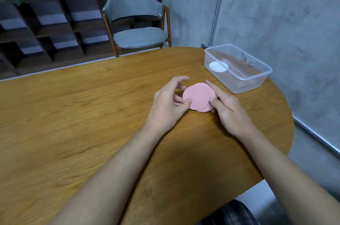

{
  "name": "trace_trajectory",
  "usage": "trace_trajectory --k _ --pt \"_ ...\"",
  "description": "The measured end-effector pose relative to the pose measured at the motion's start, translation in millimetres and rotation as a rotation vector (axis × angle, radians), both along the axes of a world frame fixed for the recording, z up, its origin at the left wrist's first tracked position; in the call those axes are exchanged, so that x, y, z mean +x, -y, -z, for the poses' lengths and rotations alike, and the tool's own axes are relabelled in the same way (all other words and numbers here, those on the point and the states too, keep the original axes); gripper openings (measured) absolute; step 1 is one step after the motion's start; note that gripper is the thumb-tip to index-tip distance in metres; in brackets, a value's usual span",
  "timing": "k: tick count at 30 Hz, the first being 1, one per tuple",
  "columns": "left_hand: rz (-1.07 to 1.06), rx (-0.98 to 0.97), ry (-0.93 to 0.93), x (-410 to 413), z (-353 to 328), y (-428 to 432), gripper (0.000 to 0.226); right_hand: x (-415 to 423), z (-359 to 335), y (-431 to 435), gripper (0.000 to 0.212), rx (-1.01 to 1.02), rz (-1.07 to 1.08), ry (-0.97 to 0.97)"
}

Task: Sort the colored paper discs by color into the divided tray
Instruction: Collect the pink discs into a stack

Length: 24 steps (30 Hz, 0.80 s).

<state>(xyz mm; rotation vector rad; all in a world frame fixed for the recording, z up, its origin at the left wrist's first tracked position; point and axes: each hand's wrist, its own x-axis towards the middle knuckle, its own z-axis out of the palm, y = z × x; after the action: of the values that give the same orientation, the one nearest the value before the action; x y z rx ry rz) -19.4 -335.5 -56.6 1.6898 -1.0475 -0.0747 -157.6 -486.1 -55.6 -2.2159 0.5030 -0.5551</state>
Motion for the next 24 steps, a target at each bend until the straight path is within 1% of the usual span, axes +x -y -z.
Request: trace_trajectory --k 2,7,9,11,14,18,21,24 --pt "-0.012 0.041 0.013 1 1 1 0.065 1 1 1 0.061 0.009 -0.007 -0.007" --pt "-0.029 0.214 0.052 -3 -2 1 0.069 0 3 -1 0.060 -0.026 -0.050 0.006" --pt "-0.016 0.213 0.053 -3 -2 2 0.074 -2 2 -3 0.061 -0.038 -0.063 0.012" --pt "-0.020 0.173 0.039 -1 -1 1 0.076 -3 1 -4 0.064 -0.043 -0.073 0.008" --pt "-0.032 0.153 0.045 -2 1 2 0.071 -6 -1 -6 0.075 -0.064 -0.103 -0.035" --pt "-0.061 0.227 0.153 -17 5 7 0.073 -6 3 -13 0.093 -0.216 -0.091 -0.132" --pt "-0.098 0.362 0.211 -31 5 9 0.068 -4 6 -16 0.088 -0.242 -0.045 -0.127" --pt "-0.107 0.395 0.289 -34 1 4 0.060 -3 8 -13 0.071 -0.222 0.001 -0.057"
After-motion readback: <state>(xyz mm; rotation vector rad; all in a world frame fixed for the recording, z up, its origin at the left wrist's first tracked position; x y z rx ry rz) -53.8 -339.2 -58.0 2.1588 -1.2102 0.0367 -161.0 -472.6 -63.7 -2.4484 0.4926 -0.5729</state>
